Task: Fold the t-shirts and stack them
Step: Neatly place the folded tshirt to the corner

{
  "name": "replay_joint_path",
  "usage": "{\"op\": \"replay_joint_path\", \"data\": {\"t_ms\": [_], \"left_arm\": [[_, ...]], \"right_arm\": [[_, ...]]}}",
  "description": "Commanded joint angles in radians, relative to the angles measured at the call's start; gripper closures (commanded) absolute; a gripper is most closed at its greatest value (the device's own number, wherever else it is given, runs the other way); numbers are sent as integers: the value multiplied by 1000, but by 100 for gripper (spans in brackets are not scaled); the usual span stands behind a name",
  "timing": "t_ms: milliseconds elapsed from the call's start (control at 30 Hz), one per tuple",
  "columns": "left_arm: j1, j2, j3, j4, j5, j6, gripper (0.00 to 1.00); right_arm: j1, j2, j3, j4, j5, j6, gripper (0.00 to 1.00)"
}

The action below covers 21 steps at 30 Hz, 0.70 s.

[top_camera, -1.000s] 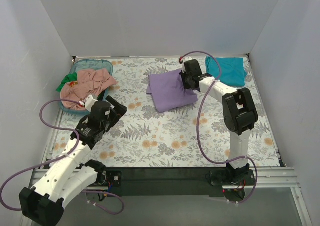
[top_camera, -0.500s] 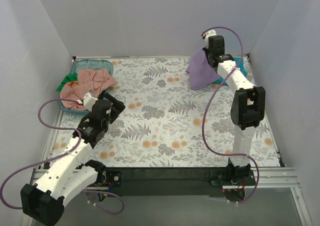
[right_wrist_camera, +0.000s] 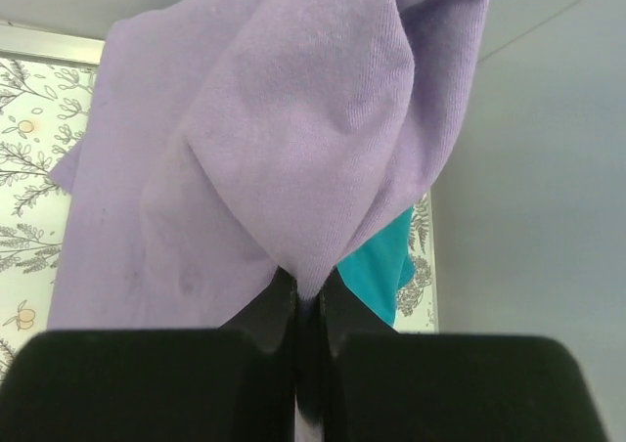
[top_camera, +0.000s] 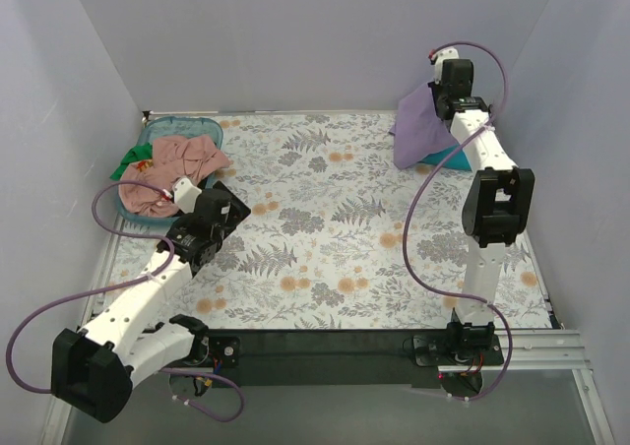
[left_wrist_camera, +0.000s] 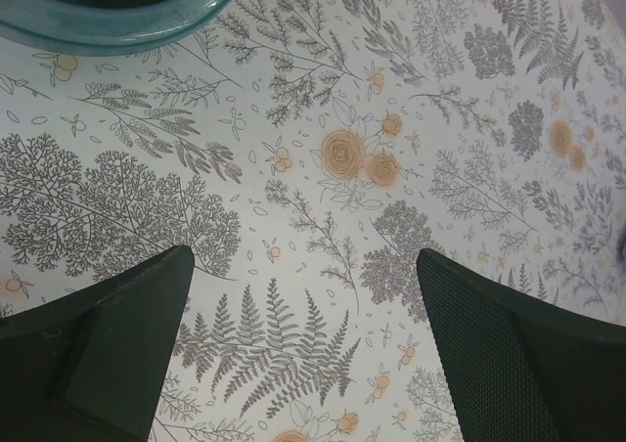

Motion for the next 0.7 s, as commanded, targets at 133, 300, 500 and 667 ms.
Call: {"op": "replay_joint_path", "data": {"t_ms": [133, 300, 500, 667], "left_arm": [[0, 89, 53, 13, -28, 20, 2], [0, 128, 66, 16, -27, 29, 2], [0, 154, 88, 8, -33, 34, 2], [0, 137, 115, -23, -36, 21, 2]], "right_arm": [[-177, -16, -32, 54, -170, 193, 99], [-243, 76, -54, 130, -140, 277, 91], [-288, 186, -3, 131, -126, 338, 1], [-285, 35, -100, 129, -120, 347, 2]]}}
